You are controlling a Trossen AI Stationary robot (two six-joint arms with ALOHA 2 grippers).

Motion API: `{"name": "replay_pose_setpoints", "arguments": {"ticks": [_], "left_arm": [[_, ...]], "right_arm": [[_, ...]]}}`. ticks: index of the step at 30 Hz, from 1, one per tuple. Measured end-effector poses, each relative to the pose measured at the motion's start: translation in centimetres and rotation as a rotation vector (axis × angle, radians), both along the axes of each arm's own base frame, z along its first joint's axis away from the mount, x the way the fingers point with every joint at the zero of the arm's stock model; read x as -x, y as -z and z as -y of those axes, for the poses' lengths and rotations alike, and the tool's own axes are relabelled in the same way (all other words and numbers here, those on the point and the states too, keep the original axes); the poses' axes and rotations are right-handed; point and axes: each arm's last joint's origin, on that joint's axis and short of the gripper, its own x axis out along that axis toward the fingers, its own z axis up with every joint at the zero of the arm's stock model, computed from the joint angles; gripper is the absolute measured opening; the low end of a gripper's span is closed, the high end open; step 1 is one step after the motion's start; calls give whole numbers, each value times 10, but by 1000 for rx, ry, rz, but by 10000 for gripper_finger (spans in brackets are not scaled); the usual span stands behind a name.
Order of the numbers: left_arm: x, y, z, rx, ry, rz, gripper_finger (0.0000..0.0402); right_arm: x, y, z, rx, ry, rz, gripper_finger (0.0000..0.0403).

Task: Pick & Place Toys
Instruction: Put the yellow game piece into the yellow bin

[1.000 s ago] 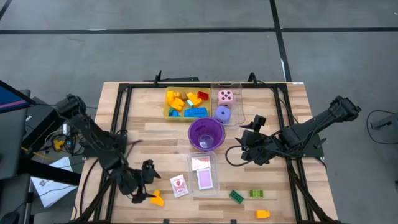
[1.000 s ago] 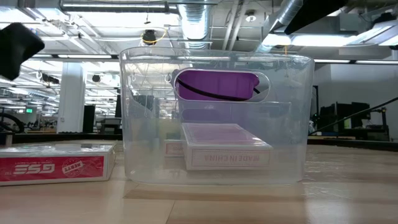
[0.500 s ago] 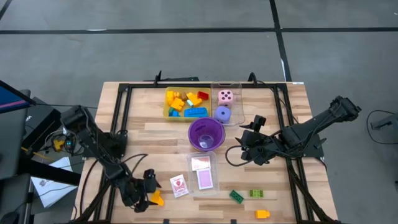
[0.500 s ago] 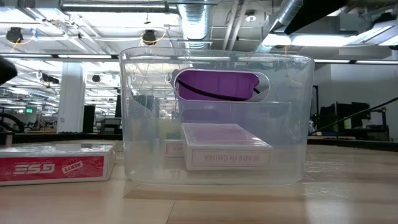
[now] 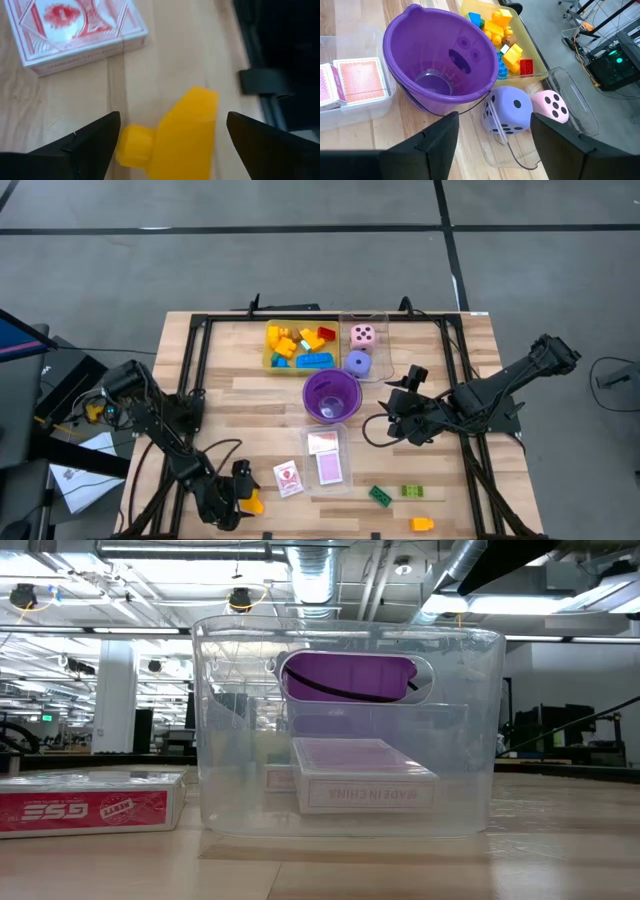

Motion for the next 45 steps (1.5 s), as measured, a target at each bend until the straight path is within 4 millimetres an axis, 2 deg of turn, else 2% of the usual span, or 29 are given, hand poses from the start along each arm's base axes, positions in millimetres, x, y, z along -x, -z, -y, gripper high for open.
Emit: {"name": "replay_pose_setpoints", "arguments": {"ticks": [8, 14, 18, 24, 37, 41, 45], "left_arm": [[-1, 15, 8, -113, 6, -48, 360], [4, 18, 10, -155, 11, -41, 359], [5, 19, 9, -163, 10, -47, 333], [5, 19, 9, -173, 8, -47, 264], [4, 19, 7, -204, 16, -30, 265], [6, 12, 5, -221, 57, -24, 264], [2, -14, -1, -204, 69, 67, 264]], "right_arm": [[0, 0, 0, 0, 0, 0, 240], [0, 0, 0, -1, -1, 0, 240], [0, 0, 0, -1, -1, 0, 240], [0, 0, 0, -1, -1, 0, 240], [0, 0, -1, -18, -12, -9, 240], [0, 0, -1, -18, -12, -9, 240], [0, 0, -1, -18, -12, -9, 240]]}}
